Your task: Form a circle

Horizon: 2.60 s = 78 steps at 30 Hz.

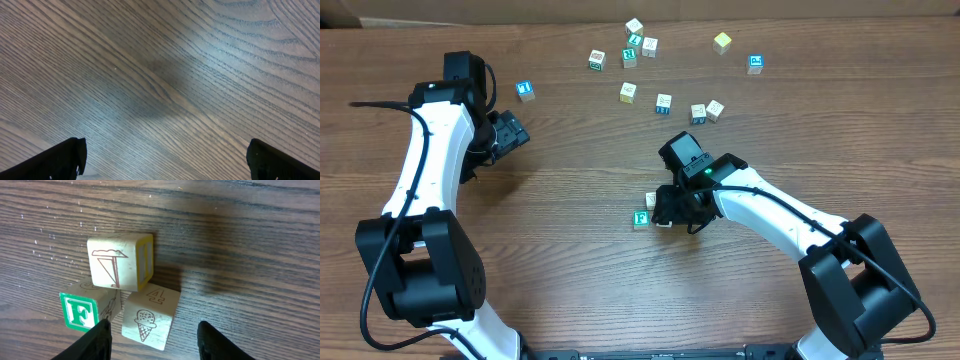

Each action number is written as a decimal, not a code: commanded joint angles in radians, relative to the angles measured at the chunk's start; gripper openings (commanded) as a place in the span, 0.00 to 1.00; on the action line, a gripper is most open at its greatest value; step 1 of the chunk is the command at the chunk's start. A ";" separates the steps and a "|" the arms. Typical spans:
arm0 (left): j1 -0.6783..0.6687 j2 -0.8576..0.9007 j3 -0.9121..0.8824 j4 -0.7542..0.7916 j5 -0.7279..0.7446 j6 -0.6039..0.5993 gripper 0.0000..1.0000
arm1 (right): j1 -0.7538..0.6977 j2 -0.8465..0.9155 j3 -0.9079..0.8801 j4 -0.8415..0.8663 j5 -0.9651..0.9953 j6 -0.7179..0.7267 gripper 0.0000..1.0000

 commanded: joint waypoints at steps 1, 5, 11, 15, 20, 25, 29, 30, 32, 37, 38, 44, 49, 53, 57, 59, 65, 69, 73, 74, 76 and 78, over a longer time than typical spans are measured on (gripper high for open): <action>0.000 0.000 0.021 0.000 -0.012 0.011 1.00 | 0.005 0.008 0.013 0.002 0.017 0.008 0.52; 0.000 0.000 0.021 0.000 -0.012 0.011 1.00 | 0.005 0.018 0.013 -0.002 0.021 0.008 0.52; 0.000 0.000 0.021 0.000 -0.012 0.011 1.00 | 0.005 0.024 0.013 -0.002 0.020 0.008 0.51; 0.000 0.000 0.021 0.000 -0.012 0.011 1.00 | 0.005 0.024 0.013 -0.002 0.020 0.008 0.48; 0.000 0.000 0.021 0.000 -0.012 0.011 1.00 | 0.005 0.024 0.013 -0.010 0.020 0.007 0.43; 0.000 0.000 0.021 0.000 -0.012 0.011 1.00 | 0.005 0.024 0.013 -0.012 0.020 0.000 0.41; 0.000 0.000 0.021 0.000 -0.012 0.011 1.00 | 0.005 0.024 0.014 -0.012 0.020 -0.008 0.36; 0.000 0.000 0.021 0.000 -0.012 0.011 1.00 | 0.005 0.024 0.014 -0.012 0.020 -0.008 0.37; 0.000 0.000 0.021 0.000 -0.012 0.011 1.00 | 0.005 0.024 0.014 -0.012 0.020 -0.008 0.37; 0.000 0.000 0.021 0.000 -0.012 0.011 1.00 | 0.005 0.024 0.014 -0.012 0.019 -0.008 0.36; 0.000 0.000 0.021 0.000 -0.012 0.011 1.00 | 0.005 0.024 0.014 -0.012 0.020 -0.010 0.36; 0.000 0.000 0.021 0.000 -0.012 0.011 1.00 | 0.005 0.024 0.014 -0.012 0.020 -0.011 0.33; 0.000 0.000 0.021 0.000 -0.012 0.011 1.00 | 0.002 0.024 0.014 -0.012 0.020 -0.011 0.33; 0.000 0.000 0.021 0.000 -0.012 0.011 1.00 | 0.002 0.024 0.014 -0.009 0.020 -0.011 0.33; 0.000 0.000 0.021 0.000 -0.012 0.011 1.00 | 0.002 0.024 0.014 -0.008 0.020 -0.011 0.33; 0.000 0.000 0.021 0.000 -0.012 0.011 1.00 | 0.002 0.024 0.014 -0.007 0.020 -0.011 0.33; 0.000 0.000 0.021 0.000 -0.012 0.011 1.00 | 0.002 0.024 0.014 0.000 0.020 -0.028 0.33; 0.000 0.000 0.021 0.000 -0.012 0.011 1.00 | 0.002 0.024 0.015 0.001 0.020 -0.031 0.33; 0.000 0.000 0.021 0.000 -0.012 0.011 1.00 | 0.002 0.024 0.015 0.003 0.020 -0.031 0.34; 0.000 0.000 0.021 0.000 -0.012 0.011 1.00 | 0.002 0.024 0.015 0.003 0.021 -0.031 0.34; 0.000 0.000 0.021 0.000 -0.012 0.011 1.00 | 0.002 0.024 0.015 0.003 0.020 -0.031 0.33; 0.000 0.000 0.021 0.000 -0.012 0.011 1.00 | 0.002 0.024 0.015 0.003 0.020 -0.031 0.33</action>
